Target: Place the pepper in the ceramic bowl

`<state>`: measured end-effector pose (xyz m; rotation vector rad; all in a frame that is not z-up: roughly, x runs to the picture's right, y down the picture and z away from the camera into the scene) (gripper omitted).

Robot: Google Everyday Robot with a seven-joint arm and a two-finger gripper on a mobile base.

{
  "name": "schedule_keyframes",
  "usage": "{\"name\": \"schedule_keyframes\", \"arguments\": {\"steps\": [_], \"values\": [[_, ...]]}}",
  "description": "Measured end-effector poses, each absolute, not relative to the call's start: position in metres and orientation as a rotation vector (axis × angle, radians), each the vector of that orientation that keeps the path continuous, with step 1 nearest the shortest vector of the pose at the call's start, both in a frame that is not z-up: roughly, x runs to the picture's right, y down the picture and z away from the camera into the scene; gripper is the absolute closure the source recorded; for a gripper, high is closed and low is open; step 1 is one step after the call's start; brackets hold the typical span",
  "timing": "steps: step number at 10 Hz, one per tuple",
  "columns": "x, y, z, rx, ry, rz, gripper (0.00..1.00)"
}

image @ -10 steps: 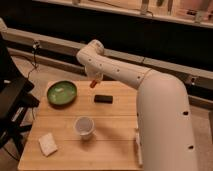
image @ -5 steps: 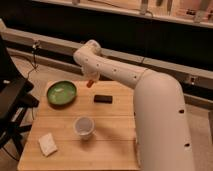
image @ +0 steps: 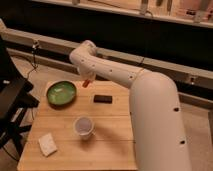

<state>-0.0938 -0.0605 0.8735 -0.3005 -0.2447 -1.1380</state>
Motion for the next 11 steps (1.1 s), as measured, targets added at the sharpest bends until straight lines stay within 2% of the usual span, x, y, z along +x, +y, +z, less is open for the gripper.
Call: {"name": "schedule_keyframes", "arguments": {"steps": [11], "values": [[-0.146, -0.062, 0.875, -0.255, -0.266, -1.170, 1.00]]}}
